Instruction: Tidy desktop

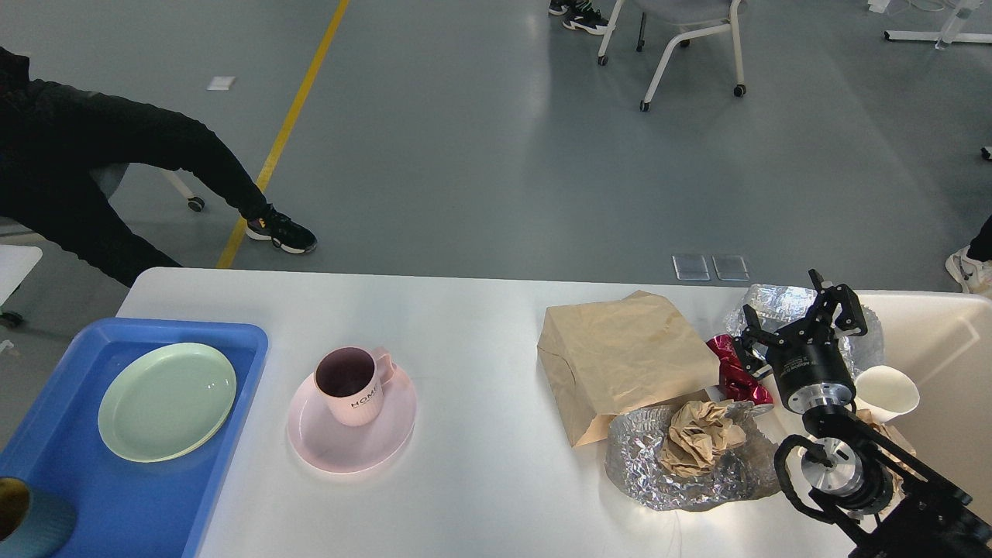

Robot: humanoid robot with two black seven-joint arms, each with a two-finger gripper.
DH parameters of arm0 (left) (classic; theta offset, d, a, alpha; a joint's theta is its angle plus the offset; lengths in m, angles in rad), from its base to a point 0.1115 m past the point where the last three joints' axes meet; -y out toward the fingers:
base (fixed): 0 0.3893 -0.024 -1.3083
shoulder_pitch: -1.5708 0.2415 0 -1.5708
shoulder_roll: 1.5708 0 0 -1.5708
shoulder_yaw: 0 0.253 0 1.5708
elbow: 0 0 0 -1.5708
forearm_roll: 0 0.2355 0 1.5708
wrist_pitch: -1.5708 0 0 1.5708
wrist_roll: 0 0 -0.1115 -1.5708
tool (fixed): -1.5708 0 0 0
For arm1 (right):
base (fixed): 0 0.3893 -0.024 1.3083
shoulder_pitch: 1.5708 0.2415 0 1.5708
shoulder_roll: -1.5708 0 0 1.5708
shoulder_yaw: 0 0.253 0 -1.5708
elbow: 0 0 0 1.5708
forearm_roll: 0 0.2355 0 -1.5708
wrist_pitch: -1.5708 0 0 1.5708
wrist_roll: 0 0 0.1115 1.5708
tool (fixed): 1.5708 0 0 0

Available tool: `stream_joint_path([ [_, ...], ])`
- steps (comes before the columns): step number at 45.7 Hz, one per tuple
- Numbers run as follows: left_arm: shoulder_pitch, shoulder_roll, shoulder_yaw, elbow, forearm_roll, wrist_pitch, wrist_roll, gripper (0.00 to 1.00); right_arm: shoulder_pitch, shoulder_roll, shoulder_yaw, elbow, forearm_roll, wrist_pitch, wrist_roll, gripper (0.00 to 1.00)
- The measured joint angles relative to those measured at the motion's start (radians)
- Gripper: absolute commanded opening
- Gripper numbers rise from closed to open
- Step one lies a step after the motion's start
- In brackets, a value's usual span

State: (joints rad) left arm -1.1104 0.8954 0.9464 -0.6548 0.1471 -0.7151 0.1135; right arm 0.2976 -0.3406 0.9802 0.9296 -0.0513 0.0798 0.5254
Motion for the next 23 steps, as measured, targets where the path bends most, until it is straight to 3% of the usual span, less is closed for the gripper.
stream_joint_path([
  [15,-0.007,0.010,0.005,-0.029,-0.001,0.001,0.000,0.89,0.000,0.000,0.000,0.000,0.000,0.000,0.001,1.00],
  [23,-0.091,0.010,0.057,-0.058,-0.001,-0.055,0.007,0.90,0.000,0.000,0.000,0.000,0.000,0.000,0.001,1.00],
])
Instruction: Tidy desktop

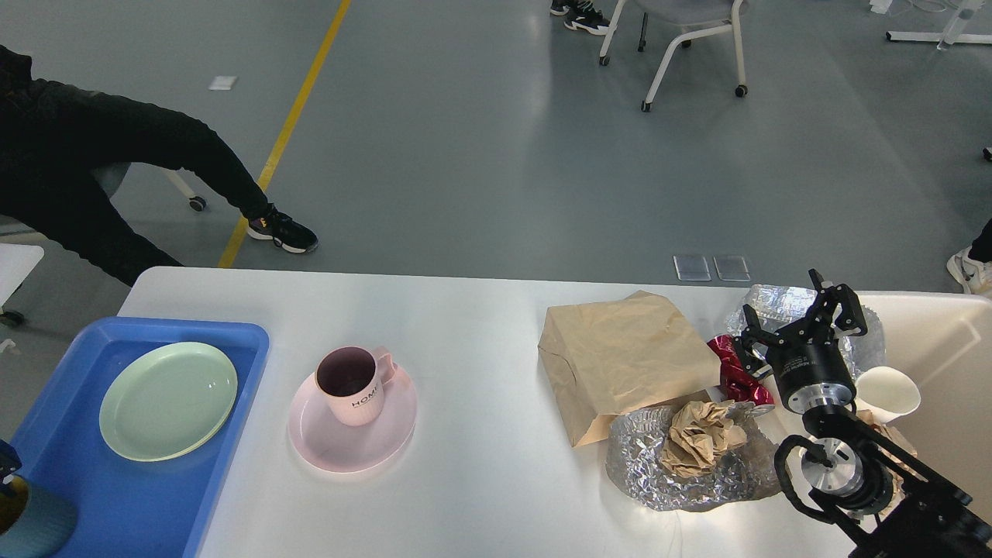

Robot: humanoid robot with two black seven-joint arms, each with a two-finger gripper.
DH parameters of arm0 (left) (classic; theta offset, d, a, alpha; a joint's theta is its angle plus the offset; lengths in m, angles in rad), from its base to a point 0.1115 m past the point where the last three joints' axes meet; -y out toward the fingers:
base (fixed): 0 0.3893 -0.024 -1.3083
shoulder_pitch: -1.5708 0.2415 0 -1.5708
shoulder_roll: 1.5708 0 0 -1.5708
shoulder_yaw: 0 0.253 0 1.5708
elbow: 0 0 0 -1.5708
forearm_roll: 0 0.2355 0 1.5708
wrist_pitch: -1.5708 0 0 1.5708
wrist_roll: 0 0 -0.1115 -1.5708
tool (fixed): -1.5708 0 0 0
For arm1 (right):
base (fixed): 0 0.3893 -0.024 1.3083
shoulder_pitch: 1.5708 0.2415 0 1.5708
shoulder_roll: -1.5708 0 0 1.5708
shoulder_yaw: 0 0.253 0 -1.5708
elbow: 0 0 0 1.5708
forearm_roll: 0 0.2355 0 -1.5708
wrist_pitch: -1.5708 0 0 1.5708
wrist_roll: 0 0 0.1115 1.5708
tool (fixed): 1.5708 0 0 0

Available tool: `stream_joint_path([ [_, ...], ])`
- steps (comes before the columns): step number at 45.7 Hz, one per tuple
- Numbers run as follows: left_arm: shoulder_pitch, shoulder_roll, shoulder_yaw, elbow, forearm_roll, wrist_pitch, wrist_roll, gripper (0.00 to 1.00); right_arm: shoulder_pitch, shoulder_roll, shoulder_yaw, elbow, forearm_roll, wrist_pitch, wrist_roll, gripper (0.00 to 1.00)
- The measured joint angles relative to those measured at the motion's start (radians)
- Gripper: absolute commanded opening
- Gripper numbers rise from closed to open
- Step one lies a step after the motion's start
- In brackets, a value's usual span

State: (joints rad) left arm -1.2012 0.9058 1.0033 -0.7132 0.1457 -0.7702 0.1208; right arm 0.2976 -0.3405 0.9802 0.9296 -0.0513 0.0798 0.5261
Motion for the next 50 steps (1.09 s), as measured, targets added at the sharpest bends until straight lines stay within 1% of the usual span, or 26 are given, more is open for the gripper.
stream_joint_path([
  [2,-0.041,-0.002,0.033,-0.002,0.000,-0.020,0.001,0.91,0.000,0.000,0.000,0.000,0.000,0.000,0.000,1.00],
  [10,-0.273,-0.019,0.194,-0.003,-0.005,-0.118,0.003,0.92,0.000,0.000,0.000,0.000,0.000,0.000,-0.001,1.00],
  [15,-0.401,-0.031,0.251,-0.006,-0.015,-0.159,0.008,0.94,0.000,0.000,0.000,0.000,0.000,0.000,-0.001,1.00],
  [16,-0.445,-0.042,0.273,-0.009,-0.017,-0.169,0.008,0.95,0.000,0.000,0.000,0.000,0.000,0.000,-0.001,1.00],
  [19,-0.527,-0.075,0.318,-0.018,-0.019,-0.183,0.009,0.95,0.000,0.000,0.000,0.000,0.000,0.000,-0.001,1.00],
  [24,-0.667,-0.150,0.378,-0.064,-0.029,-0.189,0.009,0.95,0.000,0.000,0.000,0.000,-0.001,0.000,-0.001,1.00],
  [33,-0.876,-0.330,0.474,-0.226,-0.143,-0.190,-0.008,0.95,0.000,0.000,0.000,0.000,-0.001,0.000,-0.001,1.00],
  [37,-0.944,-0.420,0.501,-0.310,-0.219,-0.190,-0.030,0.95,0.000,0.000,0.000,0.000,-0.001,0.000,-0.001,1.00],
  [39,-0.980,-0.469,0.512,-0.352,-0.253,-0.190,-0.049,0.95,0.000,0.000,0.000,0.000,-0.001,0.000,-0.001,1.00],
  [45,-1.081,-0.608,0.545,-0.464,-0.343,-0.190,-0.125,0.95,0.000,0.000,0.000,0.000,0.000,0.000,-0.001,1.00],
  [50,-1.212,-0.721,0.559,-0.583,-0.392,-0.190,-0.179,0.95,0.000,0.000,0.000,0.000,0.000,0.000,-0.001,1.00],
])
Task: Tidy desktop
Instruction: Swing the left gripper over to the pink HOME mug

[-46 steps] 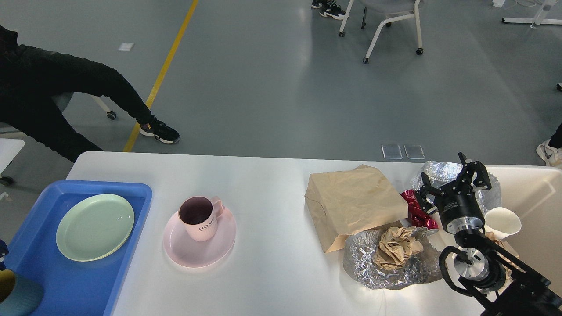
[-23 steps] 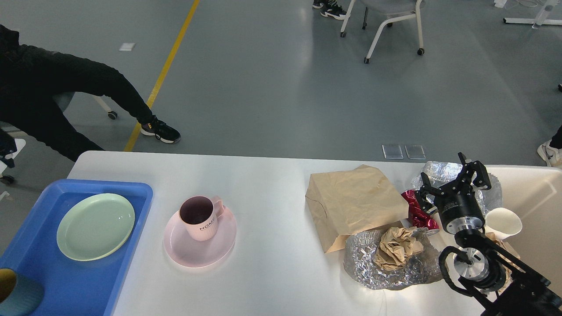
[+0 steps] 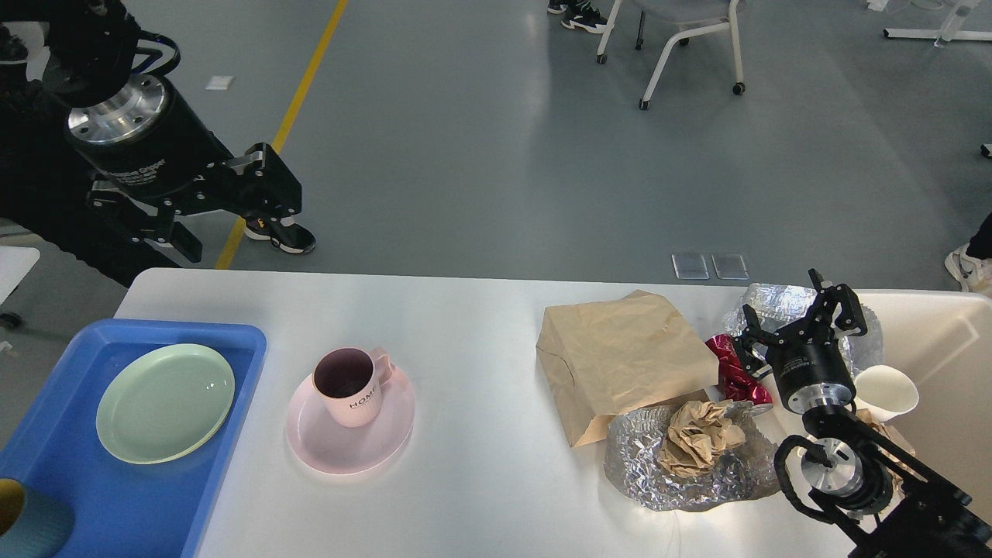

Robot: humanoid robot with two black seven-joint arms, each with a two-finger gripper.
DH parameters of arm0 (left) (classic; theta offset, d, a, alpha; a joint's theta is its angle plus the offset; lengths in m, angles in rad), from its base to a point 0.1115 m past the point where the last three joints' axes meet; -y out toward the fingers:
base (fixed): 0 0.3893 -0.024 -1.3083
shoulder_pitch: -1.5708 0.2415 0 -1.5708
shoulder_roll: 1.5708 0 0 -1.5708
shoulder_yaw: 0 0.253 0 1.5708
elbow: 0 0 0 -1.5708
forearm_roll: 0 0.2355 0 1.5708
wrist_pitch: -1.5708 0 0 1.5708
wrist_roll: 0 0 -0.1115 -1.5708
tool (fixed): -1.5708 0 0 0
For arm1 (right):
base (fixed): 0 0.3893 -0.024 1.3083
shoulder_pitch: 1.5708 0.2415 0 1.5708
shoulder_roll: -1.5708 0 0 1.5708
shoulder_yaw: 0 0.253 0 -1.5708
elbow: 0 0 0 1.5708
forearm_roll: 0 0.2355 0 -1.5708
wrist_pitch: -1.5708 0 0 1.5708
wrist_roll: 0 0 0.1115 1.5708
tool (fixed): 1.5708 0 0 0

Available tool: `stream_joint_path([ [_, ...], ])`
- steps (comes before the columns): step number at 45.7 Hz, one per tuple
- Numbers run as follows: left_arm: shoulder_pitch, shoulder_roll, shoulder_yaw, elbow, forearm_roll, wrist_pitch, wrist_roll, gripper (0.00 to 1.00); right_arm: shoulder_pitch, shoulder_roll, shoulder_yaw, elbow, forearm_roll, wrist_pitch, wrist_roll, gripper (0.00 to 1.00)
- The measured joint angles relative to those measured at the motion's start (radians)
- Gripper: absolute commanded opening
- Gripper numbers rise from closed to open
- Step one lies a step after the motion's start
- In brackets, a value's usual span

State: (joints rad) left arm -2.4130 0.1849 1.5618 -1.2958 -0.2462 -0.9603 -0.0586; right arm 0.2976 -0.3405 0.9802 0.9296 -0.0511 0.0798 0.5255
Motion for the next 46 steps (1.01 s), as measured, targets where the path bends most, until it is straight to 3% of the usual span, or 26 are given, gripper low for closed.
stream_joint_path([
  [6,-0.149,-0.098,-0.005,-0.118,-0.041,0.000,-0.019,0.95,0.000,0.000,0.000,0.000,0.000,0.000,0.001,1.00],
  [13,-0.195,-0.138,-0.021,-0.170,-0.057,0.000,-0.021,0.95,0.000,0.000,0.000,0.000,0.000,0.000,0.001,1.00],
  [39,-0.097,-0.133,-0.025,-0.174,-0.046,0.003,-0.014,0.96,0.000,0.000,0.000,0.000,-0.001,0.000,0.000,1.00],
  [46,0.017,-0.118,-0.015,-0.174,-0.053,0.102,-0.015,0.94,0.000,0.000,0.000,0.000,-0.001,0.000,0.000,1.00],
])
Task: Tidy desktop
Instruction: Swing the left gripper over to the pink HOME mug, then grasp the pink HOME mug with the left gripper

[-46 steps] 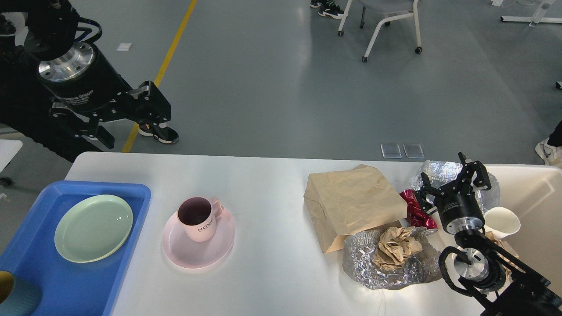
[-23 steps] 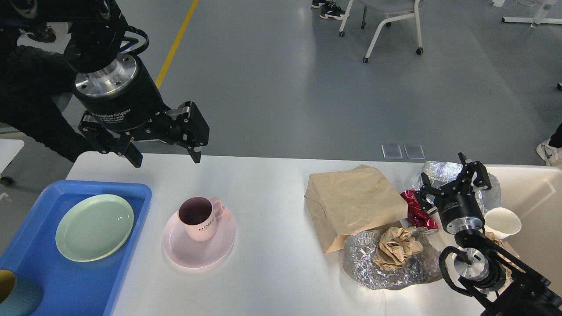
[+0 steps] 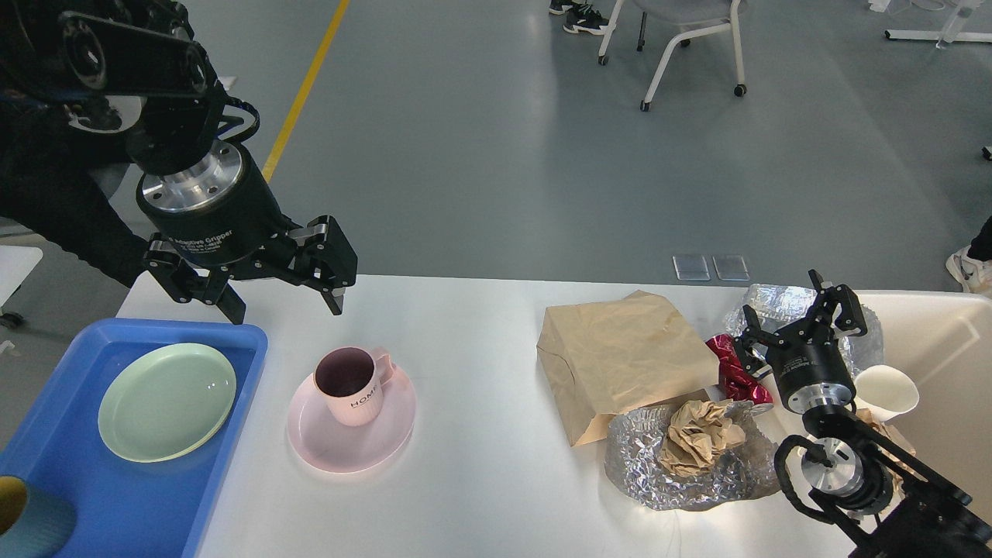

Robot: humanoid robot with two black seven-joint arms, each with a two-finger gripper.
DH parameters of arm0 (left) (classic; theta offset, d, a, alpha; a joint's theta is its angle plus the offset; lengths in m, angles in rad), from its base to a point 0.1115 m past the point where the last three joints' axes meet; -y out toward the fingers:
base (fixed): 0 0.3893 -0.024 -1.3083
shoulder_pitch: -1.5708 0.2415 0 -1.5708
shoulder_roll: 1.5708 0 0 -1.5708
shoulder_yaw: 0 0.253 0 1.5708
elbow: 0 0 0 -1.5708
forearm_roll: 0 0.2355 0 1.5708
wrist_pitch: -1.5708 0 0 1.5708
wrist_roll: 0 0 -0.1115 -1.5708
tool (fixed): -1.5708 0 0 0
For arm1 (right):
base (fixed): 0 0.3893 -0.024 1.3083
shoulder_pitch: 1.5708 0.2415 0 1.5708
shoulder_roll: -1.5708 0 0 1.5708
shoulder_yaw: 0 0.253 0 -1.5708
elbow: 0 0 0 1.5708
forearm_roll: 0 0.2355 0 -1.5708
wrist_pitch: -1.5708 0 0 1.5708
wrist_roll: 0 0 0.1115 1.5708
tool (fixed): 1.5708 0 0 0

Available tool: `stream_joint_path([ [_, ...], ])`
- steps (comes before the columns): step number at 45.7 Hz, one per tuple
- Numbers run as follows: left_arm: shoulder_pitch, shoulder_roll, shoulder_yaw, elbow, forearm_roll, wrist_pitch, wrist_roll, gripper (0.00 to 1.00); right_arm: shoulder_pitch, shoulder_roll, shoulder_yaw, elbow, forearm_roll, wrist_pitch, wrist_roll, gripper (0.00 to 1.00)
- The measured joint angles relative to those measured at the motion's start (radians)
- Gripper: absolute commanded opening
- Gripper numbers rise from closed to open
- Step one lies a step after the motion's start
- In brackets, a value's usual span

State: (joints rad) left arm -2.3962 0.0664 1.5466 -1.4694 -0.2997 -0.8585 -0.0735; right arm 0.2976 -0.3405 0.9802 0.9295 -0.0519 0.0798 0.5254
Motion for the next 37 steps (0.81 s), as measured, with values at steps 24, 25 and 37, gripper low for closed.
stream_joint_path([
  [24,0.509,0.100,-0.027,0.098,-0.351,0.434,0.010,0.94,0.000,0.000,0.000,0.000,0.001,0.000,0.000,1.00],
  [25,0.520,0.101,-0.032,0.101,-0.353,0.458,0.012,0.94,0.000,0.000,0.000,0.000,0.001,0.000,0.000,1.00],
  [37,0.643,0.092,-0.082,0.141,-0.342,0.662,0.017,0.95,0.000,0.000,0.000,0.000,0.001,0.000,0.000,1.00],
])
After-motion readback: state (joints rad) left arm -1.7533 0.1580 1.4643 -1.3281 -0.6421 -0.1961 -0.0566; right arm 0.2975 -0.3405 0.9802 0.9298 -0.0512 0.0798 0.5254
